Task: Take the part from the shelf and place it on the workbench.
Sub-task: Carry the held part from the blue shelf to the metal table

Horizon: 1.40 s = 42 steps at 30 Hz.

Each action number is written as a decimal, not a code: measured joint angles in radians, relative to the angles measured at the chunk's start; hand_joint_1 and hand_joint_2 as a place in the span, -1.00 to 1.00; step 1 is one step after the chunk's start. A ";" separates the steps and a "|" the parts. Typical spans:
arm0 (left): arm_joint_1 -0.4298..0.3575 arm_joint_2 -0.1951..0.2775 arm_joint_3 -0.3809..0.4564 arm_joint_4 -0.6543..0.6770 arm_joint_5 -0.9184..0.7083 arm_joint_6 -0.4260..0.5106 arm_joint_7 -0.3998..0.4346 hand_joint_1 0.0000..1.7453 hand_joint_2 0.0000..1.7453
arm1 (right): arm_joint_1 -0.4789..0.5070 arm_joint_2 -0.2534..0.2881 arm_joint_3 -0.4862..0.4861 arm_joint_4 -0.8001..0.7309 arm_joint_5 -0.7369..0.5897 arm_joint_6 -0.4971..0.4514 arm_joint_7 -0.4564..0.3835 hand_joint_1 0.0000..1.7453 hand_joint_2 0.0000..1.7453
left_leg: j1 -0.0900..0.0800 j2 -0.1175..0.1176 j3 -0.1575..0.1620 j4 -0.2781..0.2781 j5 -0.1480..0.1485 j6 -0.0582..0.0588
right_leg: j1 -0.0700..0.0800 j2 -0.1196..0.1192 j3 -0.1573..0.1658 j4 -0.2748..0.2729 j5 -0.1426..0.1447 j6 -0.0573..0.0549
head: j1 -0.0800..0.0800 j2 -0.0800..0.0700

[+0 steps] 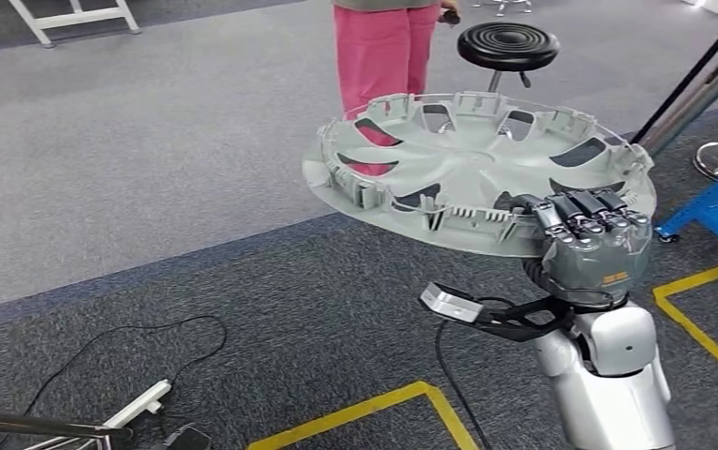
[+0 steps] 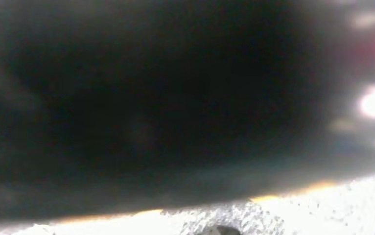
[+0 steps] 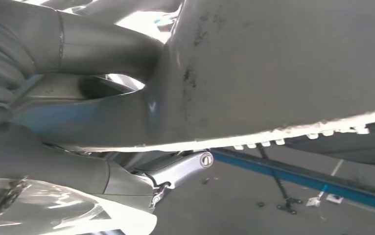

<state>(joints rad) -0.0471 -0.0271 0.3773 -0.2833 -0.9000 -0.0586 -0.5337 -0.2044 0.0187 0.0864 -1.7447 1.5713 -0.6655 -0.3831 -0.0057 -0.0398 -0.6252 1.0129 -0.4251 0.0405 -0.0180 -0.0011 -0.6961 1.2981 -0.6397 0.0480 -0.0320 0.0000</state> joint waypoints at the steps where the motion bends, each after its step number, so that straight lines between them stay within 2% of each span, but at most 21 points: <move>1: 0.000 0.000 -0.001 0.000 0.000 0.000 0.000 -1.00 -1.00 | 0.001 0.000 0.000 0.000 0.000 0.000 0.000 1.00 1.00 | -0.001 -0.015 0.001 0.000 0.000 0.000 | 0.000 0.001 -0.010 0.003 0.017 -0.001 | 0.000 0.000; 3: 0.000 0.000 -0.004 0.000 -0.001 -0.001 0.000 -1.00 -1.00 | 0.000 0.000 0.000 0.000 0.000 0.000 0.000 1.00 1.00 | 0.000 -0.044 0.005 0.003 -0.002 -0.003 | -0.002 0.016 0.027 -0.104 0.097 -0.004 | 0.000 0.000; 5: -0.001 -0.001 -0.007 0.000 -0.001 -0.001 0.000 -1.00 -1.00 | -0.002 0.000 0.000 0.000 0.000 0.000 0.001 1.00 1.00 | 0.000 -0.072 0.004 0.008 -0.006 -0.010 | -0.006 0.056 0.084 -0.228 0.148 -0.007 | 0.000 0.000; 7: -0.001 -0.001 -0.011 0.001 -0.001 -0.001 0.000 -1.00 -1.00 | -0.004 0.000 0.000 0.000 0.000 0.000 0.001 1.00 1.00 | 0.003 -0.095 -0.003 0.011 -0.005 -0.020 | -0.005 0.074 0.111 -0.271 0.149 -0.010 | -0.001 0.000; 9: 0.002 0.001 -0.013 0.001 -0.002 -0.001 0.000 -1.00 -1.00 | -0.006 0.000 0.000 0.000 0.001 0.000 0.003 1.00 1.00 | 0.008 -0.105 -0.008 0.011 -0.004 -0.031 | -0.004 0.054 0.118 -0.277 0.150 -0.017 | -0.001 0.000; 11: 0.005 0.002 -0.014 0.002 -0.003 -0.002 0.001 -1.00 -1.00 | -0.008 0.001 -0.001 -0.001 0.001 0.000 0.005 1.00 1.00 | 0.005 -0.054 -0.026 0.050 -0.028 -0.042 | -0.005 0.029 0.126 -0.284 0.151 -0.030 | -0.007 0.000; 13: 0.000 0.002 -0.016 0.002 -0.004 -0.002 0.001 -1.00 -1.00 | -0.009 0.002 -0.002 -0.002 0.000 0.000 0.006 1.00 1.00 | 0.005 0.013 -0.082 0.167 -0.085 -0.052 | -0.002 0.000 0.134 -0.287 0.147 -0.041 | -0.013 0.000; 15: -0.003 0.002 -0.018 0.003 -0.004 -0.003 0.001 -1.00 -1.00 | -0.009 0.002 -0.002 -0.002 0.001 0.000 0.006 1.00 1.00 | 0.010 0.031 -0.142 0.285 -0.124 -0.057 | 0.001 -0.030 0.140 -0.287 0.141 -0.044 | -0.013 0.000; 16: -0.003 0.002 -0.018 0.003 -0.004 -0.004 0.001 -1.00 -1.00 | -0.009 0.002 -0.002 -0.002 0.001 0.000 0.006 1.00 1.00 | 0.012 0.032 -0.150 0.298 -0.117 -0.058 | 0.001 -0.044 0.143 -0.287 0.137 -0.043 | -0.014 0.000; 18: -0.002 0.003 -0.019 0.003 -0.004 -0.005 0.001 -1.00 -1.00 | -0.009 0.002 -0.003 -0.002 0.001 0.000 0.008 1.00 1.00 | 0.012 0.044 -0.109 0.212 -0.056 -0.055 | 0.002 -0.070 0.154 -0.287 0.129 -0.039 | -0.014 0.000; 19: -0.003 0.004 -0.020 0.003 -0.004 -0.006 0.001 -1.00 -1.00 | -0.010 0.002 -0.003 -0.002 0.001 0.000 0.008 1.00 1.00 | 0.008 0.068 -0.072 0.141 -0.025 -0.051 | 0.003 -0.081 0.159 -0.287 0.124 -0.036 | -0.013 0.000; 22: -0.007 0.006 -0.020 0.003 -0.004 -0.007 0.002 -1.00 -1.00 | -0.012 0.002 -0.003 -0.002 0.001 0.000 0.009 1.00 1.00 | -0.011 0.126 -0.017 0.023 0.000 -0.033 | 0.012 -0.112 0.168 -0.287 0.111 -0.022 | -0.012 0.000; 24: -0.007 0.008 -0.021 0.004 -0.004 -0.008 0.002 -1.00 -1.00 | -0.012 0.002 -0.004 -0.002 0.001 0.000 0.009 1.00 1.00 | -0.013 0.105 -0.017 0.016 -0.001 -0.021 | 0.013 -0.131 0.173 -0.289 0.104 -0.011 | -0.010 0.000; 28: -0.005 0.010 -0.021 0.004 -0.004 -0.009 0.003 -1.00 -1.00 | -0.013 0.003 -0.004 -0.004 0.001 0.000 0.010 1.00 1.00 | -0.004 0.069 -0.006 0.005 0.001 -0.002 | 0.004 -0.056 0.165 -0.252 0.068 -0.001 | -0.006 0.000; 32: -0.006 0.010 -0.022 0.004 -0.004 -0.009 0.003 -1.00 -1.00 | -0.013 0.003 -0.004 -0.005 0.000 0.000 0.009 1.00 1.00 | -0.004 0.064 -0.006 0.005 0.001 0.000 | 0.005 -0.040 0.152 -0.227 0.056 -0.002 | -0.006 0.000; 33: -0.008 0.010 -0.022 0.004 -0.004 -0.009 0.003 -1.00 -1.00 | -0.012 0.003 -0.004 -0.005 0.000 0.000 0.009 1.00 1.00 | -0.004 0.048 -0.006 0.005 0.001 0.002 | 0.005 -0.027 0.110 -0.154 0.033 -0.002 | -0.004 0.000; 36: -0.010 0.010 -0.027 0.004 -0.004 -0.010 0.003 -1.00 -1.00 | -0.009 0.003 -0.004 -0.005 0.000 0.000 0.009 1.00 1.00 | -0.003 -0.040 0.001 0.007 -0.004 0.003 | 0.003 0.025 0.044 -0.120 0.091 -0.005 | 0.000 0.000; 37: -0.010 0.010 -0.028 0.005 -0.004 -0.010 0.003 -1.00 -1.00 | -0.009 0.003 -0.004 -0.005 0.000 0.000 0.009 1.00 1.00 | -0.003 -0.060 0.001 0.009 -0.005 -0.001 | -0.001 0.051 0.072 -0.198 0.136 -0.007 | 0.000 0.000; 39: -0.011 0.010 -0.028 0.005 -0.004 -0.010 0.003 -1.00 -1.00 | -0.011 0.003 -0.004 -0.006 0.000 0.000 0.009 1.00 1.00 | 0.000 -0.085 -0.008 0.012 -0.003 -0.012 | -0.005 0.089 0.104 -0.268 0.154 -0.009 | 0.000 0.000; 41: -0.007 0.012 -0.028 0.006 -0.004 -0.010 0.003 -1.00 -1.00 | -0.012 0.003 -0.004 -0.006 0.001 0.000 0.010 1.00 1.00 | 0.005 -0.109 -0.017 0.010 0.003 -0.026 | -0.003 0.079 0.111 -0.278 0.151 -0.015 | -0.001 0.000; 42: -0.004 0.012 -0.029 0.007 -0.004 -0.010 0.003 -1.00 -1.00 | -0.013 0.003 -0.005 -0.006 0.001 0.000 0.010 1.00 1.00 | 0.005 -0.103 -0.018 0.012 0.002 -0.031 | -0.003 0.067 0.114 -0.282 0.153 -0.021 | -0.001 0.000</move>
<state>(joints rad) -0.0511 -0.0151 0.3488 -0.2762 -0.9037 -0.0690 -0.5310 -0.2177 0.0217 0.0816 -1.7506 1.5722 -0.6653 -0.3735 -0.0006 -0.1433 -0.6437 1.0250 -0.4235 0.0094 -0.0210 0.0660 -0.5823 1.0160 -0.4867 0.0274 -0.0326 0.0000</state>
